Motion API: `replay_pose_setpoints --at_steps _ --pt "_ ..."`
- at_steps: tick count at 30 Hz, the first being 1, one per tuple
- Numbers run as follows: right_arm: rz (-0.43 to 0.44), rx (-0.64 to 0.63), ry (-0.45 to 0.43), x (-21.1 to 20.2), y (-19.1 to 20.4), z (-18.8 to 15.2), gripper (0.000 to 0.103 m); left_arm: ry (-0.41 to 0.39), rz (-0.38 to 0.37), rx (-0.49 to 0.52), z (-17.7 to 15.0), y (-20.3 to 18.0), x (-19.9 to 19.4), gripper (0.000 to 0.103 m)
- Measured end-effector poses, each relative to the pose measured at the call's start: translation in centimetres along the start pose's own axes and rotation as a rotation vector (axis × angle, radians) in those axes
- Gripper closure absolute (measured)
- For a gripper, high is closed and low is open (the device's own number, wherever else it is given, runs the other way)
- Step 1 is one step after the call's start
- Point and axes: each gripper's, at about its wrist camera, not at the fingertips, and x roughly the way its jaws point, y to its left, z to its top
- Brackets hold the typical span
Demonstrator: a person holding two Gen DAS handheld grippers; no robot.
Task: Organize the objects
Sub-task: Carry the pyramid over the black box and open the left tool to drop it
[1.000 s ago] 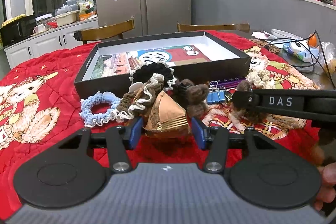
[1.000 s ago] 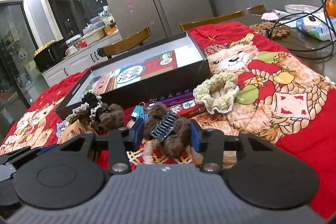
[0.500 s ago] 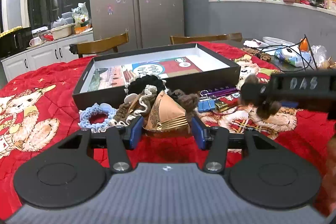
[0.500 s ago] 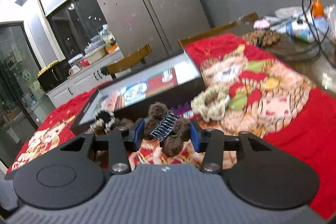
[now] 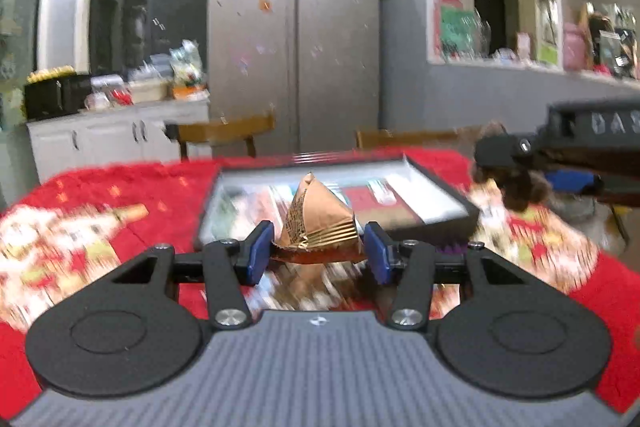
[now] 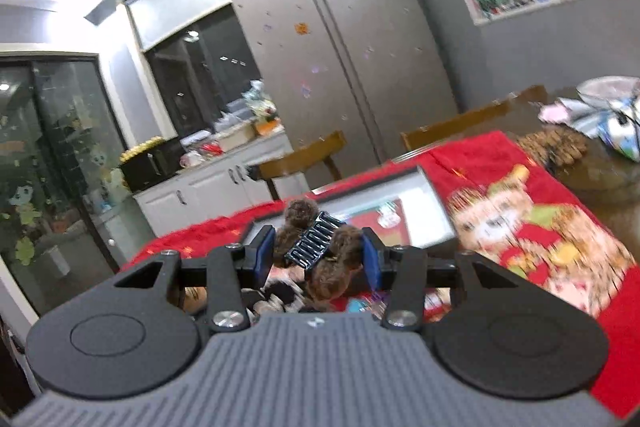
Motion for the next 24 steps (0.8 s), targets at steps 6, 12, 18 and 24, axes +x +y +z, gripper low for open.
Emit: replay_pose_setpoints --at_steps 6,12,18,24 --pt "0.079 0.009 0.012 3.0 1.5 2.5 0.054 -0.069 0.051 -0.002 4.7 2.7 0.3 0.047" --pt "0.125 0.045 0.125 8.7 1.9 4.4 0.054 0.002 0.042 -0.081 8.8 6.1 3.6 0.047" --pt "0.078 0.018 0.229 14.7 1.7 3.4 0.054 0.097 0.035 -0.122 8.8 8.4 8.9 0.047" --pt "0.039 0.035 0.289 18.1 0.7 1.4 0.053 0.223 -0.026 -0.166 5.6 10.0 14.3 0.047"
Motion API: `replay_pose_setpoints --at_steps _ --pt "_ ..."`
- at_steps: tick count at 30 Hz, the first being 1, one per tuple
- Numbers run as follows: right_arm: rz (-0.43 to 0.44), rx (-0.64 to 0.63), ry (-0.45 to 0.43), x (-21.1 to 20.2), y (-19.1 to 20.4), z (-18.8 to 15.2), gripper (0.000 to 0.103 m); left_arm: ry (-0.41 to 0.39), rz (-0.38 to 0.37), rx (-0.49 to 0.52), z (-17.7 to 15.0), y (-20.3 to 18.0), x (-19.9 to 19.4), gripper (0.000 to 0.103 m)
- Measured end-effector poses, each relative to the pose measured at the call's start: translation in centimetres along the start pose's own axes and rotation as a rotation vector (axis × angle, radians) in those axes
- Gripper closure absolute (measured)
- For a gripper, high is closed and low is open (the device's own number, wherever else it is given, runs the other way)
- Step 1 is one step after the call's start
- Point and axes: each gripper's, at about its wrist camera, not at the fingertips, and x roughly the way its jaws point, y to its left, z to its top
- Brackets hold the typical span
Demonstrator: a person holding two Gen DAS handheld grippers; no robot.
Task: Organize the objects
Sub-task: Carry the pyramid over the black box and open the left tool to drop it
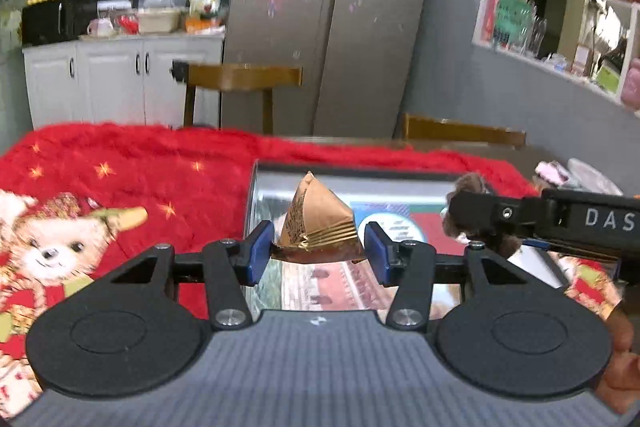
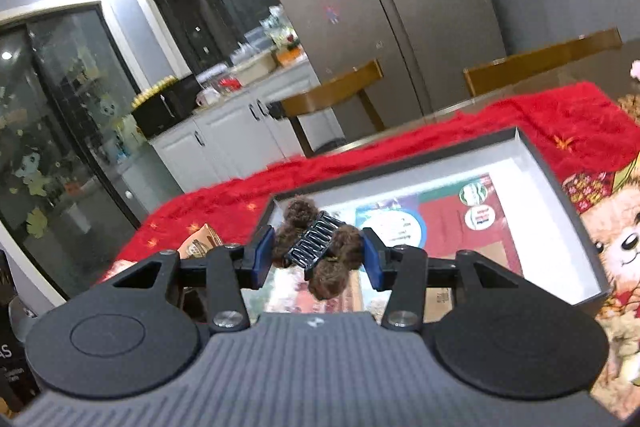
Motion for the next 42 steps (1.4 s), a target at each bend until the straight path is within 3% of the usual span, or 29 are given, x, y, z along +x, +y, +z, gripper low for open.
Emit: replay_pose_setpoints --at_steps 7,10,32,34,36,42 --pt "-0.010 0.023 0.103 2.4 -1.5 -1.5 0.053 0.101 -0.011 -0.024 -1.1 1.3 3.2 0.047" --pt "-0.009 0.001 0.108 2.3 -1.2 -1.7 0.052 0.135 -0.013 -0.005 -1.3 0.9 3.7 0.047" --pt "-0.021 0.007 0.178 3.4 -1.4 -1.8 0.047 0.223 -0.020 -0.003 -2.1 0.7 5.3 0.046" --pt "-0.012 0.012 0.176 3.2 -1.5 -1.9 0.042 0.222 -0.016 -0.005 -2.1 0.7 5.3 0.046" --pt "0.000 0.028 0.166 2.8 -1.6 -1.7 0.031 0.226 -0.012 -0.011 -2.0 0.7 5.2 0.045" --pt "0.051 0.074 0.104 -0.1 -2.2 -0.7 0.022 0.170 -0.025 0.009 -0.6 0.6 3.1 0.032"
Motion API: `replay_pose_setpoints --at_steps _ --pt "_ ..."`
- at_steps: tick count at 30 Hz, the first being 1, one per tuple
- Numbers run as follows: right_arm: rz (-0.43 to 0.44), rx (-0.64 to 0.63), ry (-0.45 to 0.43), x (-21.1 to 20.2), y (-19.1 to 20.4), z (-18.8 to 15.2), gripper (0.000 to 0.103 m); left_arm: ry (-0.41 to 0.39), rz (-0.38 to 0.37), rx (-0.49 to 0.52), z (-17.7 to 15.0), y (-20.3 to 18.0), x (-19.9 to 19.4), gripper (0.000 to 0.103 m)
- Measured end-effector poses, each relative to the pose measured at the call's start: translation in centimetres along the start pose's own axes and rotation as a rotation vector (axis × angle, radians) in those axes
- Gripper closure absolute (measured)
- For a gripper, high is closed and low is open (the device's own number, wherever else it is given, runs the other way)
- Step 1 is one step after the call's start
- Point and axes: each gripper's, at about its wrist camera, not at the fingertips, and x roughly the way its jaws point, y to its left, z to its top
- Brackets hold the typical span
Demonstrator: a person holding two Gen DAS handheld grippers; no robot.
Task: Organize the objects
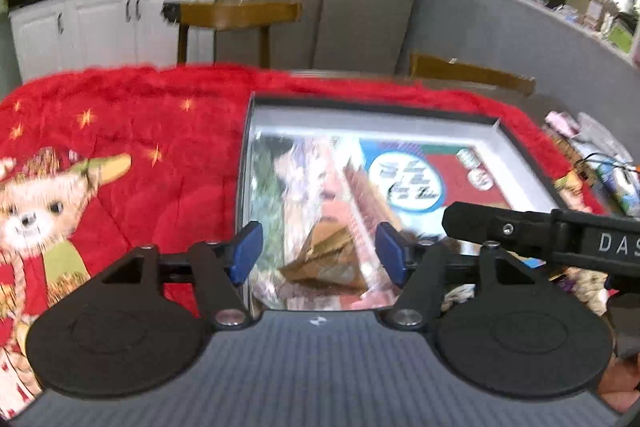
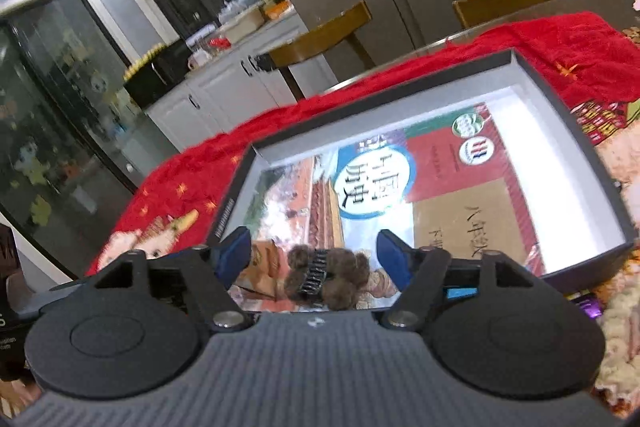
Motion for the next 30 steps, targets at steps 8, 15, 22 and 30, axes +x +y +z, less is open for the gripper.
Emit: replay_pose_setpoints --at_steps 8,15,22,30 --pt "-0.007 -0.114 -0.199 -8.3 0.8 0.9 0.011 -0.225 -0.044 0.058 1.5 -1.1 -7.7 0.020" --pt "-0.067 -0.132 -0.397 -16.6 0.1 1.2 0.000 -0.276 -0.088 0.057 1.3 -3.5 -12.3 0.020" --pt "-0.128 -0.161 -0.448 -20.4 -1.9 -0.6 0.000 -0.324 -0.144 0.123 -1.3 -7.3 -15.9 0.020" --pt "-0.147 -0.188 -0.384 -19.2 -4.3 -1.8 0.000 -0.350 -0.122 0.264 -5.9 -13.4 -16.6 0.020"
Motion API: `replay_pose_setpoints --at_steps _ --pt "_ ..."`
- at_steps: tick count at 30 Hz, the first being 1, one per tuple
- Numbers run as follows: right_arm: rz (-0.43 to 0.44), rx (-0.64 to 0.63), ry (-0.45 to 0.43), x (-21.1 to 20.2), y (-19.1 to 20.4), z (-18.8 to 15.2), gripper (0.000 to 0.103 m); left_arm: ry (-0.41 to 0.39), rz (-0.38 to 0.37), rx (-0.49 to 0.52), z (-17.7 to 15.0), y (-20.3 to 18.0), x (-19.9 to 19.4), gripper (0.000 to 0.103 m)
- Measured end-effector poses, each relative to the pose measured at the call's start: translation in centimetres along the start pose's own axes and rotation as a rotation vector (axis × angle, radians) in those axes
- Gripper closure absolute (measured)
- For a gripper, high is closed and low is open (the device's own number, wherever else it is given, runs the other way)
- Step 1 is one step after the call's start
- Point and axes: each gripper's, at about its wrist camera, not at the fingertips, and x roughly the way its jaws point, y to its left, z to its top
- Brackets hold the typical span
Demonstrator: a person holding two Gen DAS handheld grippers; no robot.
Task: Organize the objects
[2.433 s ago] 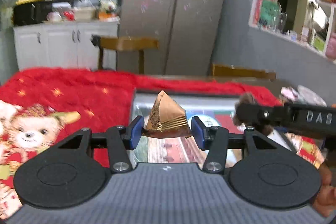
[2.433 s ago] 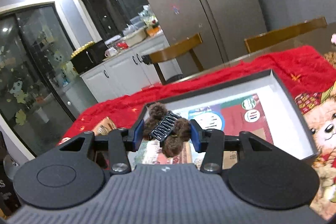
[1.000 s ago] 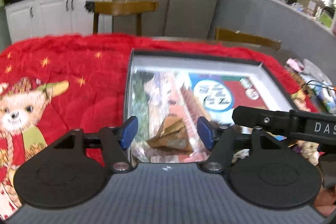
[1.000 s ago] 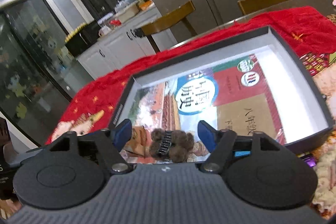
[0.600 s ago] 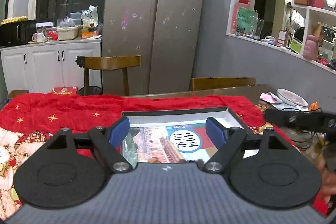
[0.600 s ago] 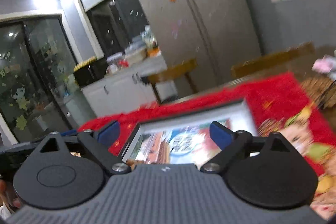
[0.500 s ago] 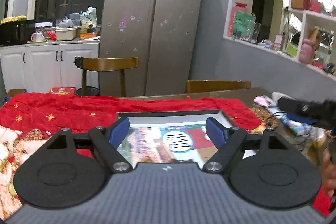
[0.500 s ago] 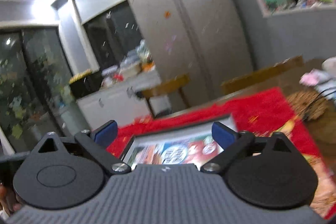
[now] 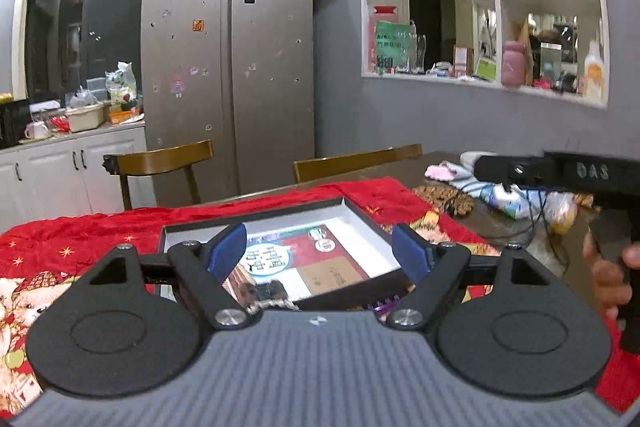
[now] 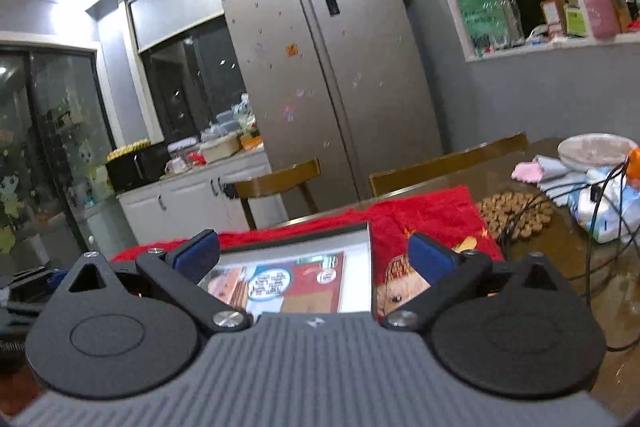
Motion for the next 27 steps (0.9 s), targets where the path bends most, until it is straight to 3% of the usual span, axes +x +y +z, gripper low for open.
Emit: replay_pose_setpoints --at_steps 6,13,17,21,24,27 --pt "0.023 -0.064 0.133 3.2 -0.8 -2.4 0.000 0.108 -0.032 0.034 -4.1 -3.4 3.0 0.020" --pt "0.056 -0.077 0.233 6.2 -2.1 -5.2 0.007 0.281 -0.040 -0.114 -7.4 -2.8 7.7 0.021" --pt "0.049 -0.061 0.270 6.9 -3.1 -6.1 0.009 0.315 0.022 -0.095 -8.4 -2.5 10.4 0.022" --pt "0.034 -0.008 0.373 8.0 -4.3 -7.6 0.017 0.348 0.105 -0.129 -9.1 -1.3 12.7 0.040" --pt "0.024 0.002 0.399 8.3 -4.8 -8.4 0.020 0.357 0.109 -0.154 -9.3 -0.4 13.7 0.040" --pt "0.026 -0.002 0.390 8.2 -4.8 -8.6 0.021 0.331 0.133 -0.101 -9.8 -0.9 14.3 0.040"
